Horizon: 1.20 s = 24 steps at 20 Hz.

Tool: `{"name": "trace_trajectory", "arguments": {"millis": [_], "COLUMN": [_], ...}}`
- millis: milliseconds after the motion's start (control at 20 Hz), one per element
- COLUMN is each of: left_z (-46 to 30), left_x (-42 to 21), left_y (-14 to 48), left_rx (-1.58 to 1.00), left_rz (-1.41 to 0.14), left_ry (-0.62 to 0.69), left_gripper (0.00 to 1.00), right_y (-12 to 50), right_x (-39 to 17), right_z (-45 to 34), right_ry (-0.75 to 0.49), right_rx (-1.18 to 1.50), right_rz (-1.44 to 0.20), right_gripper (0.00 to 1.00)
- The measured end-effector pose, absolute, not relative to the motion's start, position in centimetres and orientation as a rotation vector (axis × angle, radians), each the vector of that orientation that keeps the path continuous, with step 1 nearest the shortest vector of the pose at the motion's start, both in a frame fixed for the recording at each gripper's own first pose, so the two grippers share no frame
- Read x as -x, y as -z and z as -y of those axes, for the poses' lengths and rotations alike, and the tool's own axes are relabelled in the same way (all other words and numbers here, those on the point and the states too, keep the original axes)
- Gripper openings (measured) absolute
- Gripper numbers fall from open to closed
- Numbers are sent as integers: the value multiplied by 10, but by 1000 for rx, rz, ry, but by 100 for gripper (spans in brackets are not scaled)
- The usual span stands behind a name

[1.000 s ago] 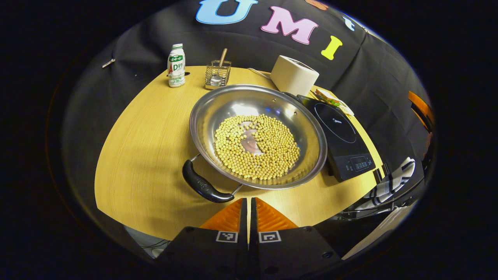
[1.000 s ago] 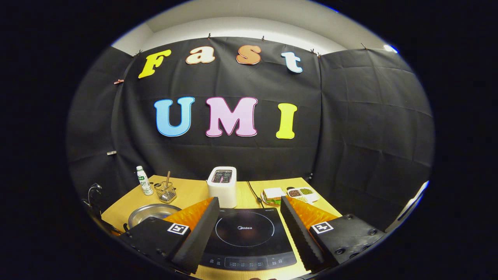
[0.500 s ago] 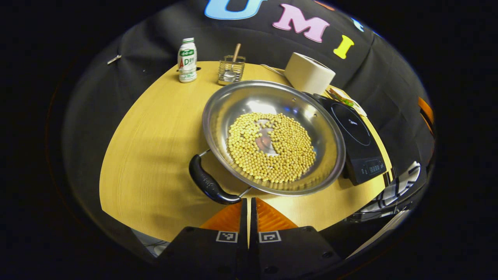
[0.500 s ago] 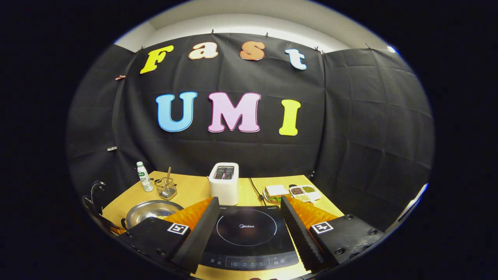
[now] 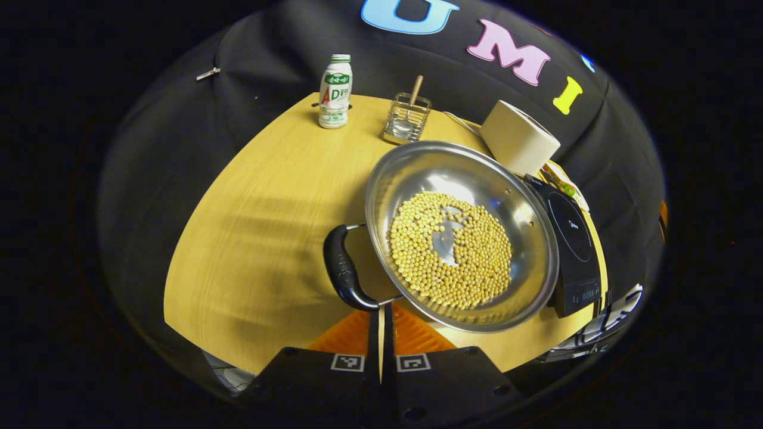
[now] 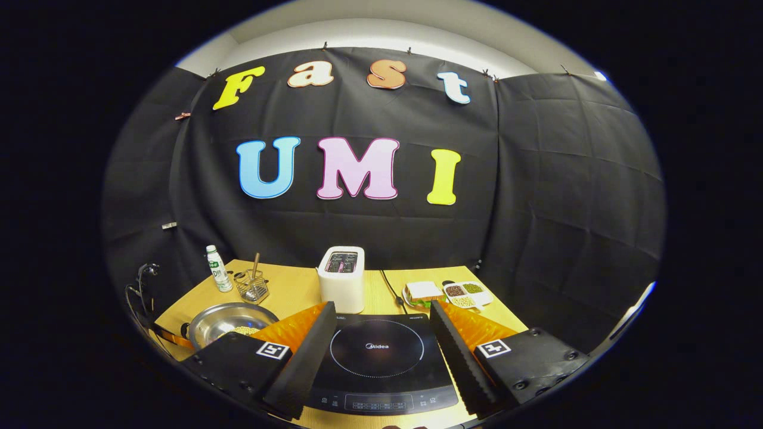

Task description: First push the handle of the pot to place it horizontally, then grasp the pot with both hands and set it on the induction cooktop.

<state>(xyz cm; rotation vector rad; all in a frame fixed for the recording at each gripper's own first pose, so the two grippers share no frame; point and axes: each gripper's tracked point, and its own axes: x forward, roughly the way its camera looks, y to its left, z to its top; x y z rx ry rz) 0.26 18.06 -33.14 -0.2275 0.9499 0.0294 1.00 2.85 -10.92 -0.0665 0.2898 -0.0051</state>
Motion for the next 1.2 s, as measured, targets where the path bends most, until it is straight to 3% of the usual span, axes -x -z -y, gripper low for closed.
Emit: {"name": "trace_trajectory", "arguments": {"millis": [650, 950, 1200], "left_z": [-232, -246, -254], "left_x": [-62, -49, -47], "left_y": [325, 308, 250], "left_rx": [189, 165, 209], "left_rz": [-905, -873, -735], "left_ry": [-74, -115, -126], "left_gripper": [5, 5, 7], "right_y": [118, 131, 155], "right_x": [-9, -18, -29], "right_z": [-19, -48, -102], "right_ry": [42, -16, -126], "right_rx": [74, 59, 38], "right_rz": [-331, -360, -437], "right_gripper": [98, 98, 98]}}
